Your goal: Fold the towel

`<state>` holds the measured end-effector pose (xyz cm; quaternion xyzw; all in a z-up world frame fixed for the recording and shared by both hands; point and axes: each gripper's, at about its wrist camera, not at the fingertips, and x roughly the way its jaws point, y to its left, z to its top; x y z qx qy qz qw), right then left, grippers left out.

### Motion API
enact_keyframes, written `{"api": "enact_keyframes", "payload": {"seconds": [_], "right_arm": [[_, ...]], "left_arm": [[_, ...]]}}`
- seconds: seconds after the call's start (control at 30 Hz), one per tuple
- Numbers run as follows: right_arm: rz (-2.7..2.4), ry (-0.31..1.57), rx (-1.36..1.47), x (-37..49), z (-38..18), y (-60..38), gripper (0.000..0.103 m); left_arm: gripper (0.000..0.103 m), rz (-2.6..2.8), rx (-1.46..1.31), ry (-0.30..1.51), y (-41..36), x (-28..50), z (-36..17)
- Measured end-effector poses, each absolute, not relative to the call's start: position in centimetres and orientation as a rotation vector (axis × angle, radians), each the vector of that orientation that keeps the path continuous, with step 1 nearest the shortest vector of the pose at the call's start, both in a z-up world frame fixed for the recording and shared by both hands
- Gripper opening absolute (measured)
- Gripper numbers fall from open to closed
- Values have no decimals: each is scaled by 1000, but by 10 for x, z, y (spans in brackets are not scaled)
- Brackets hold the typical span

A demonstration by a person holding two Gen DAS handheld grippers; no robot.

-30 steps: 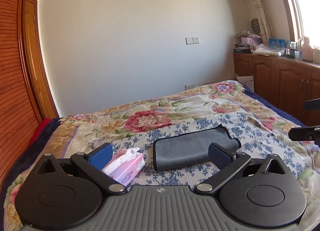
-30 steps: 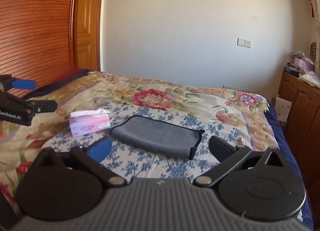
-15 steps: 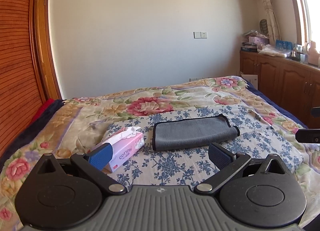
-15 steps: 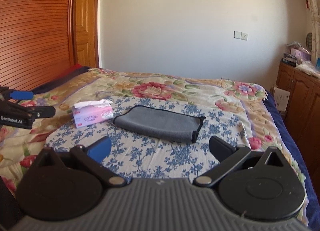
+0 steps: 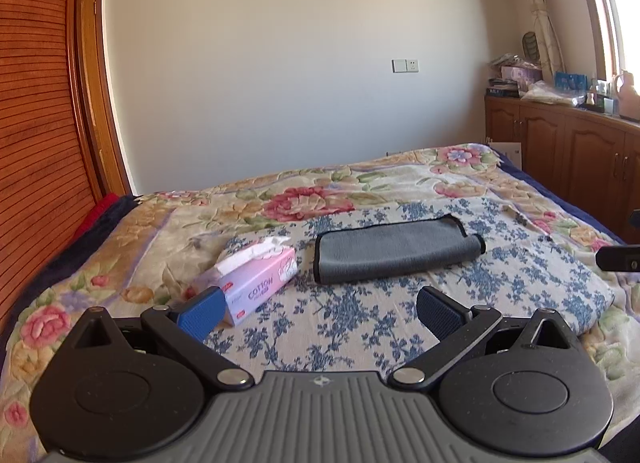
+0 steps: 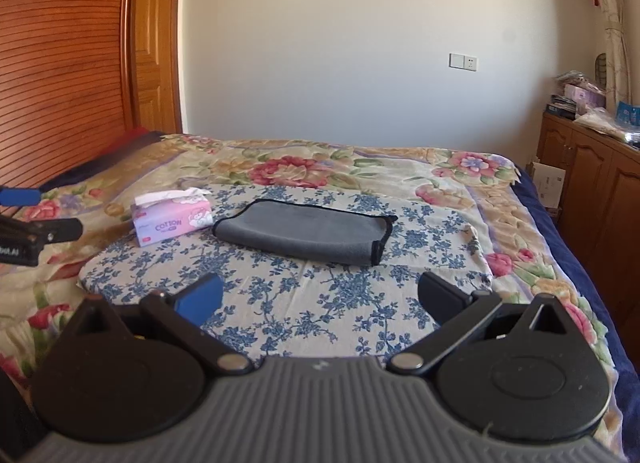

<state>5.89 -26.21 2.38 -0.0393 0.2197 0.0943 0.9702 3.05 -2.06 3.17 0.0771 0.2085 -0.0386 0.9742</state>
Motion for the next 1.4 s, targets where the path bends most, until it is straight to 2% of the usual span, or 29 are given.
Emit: {"api": "enact_keyframes", "payload": {"seconds": [0.87, 1.4], "right_arm": [[112, 380, -5, 56, 7, -276, 103], [103, 297, -108, 47, 9, -263, 103]], "left_arm": [[103, -30, 122, 362, -3, 29, 0], [103, 5, 106, 339, 7, 29, 2]]}}
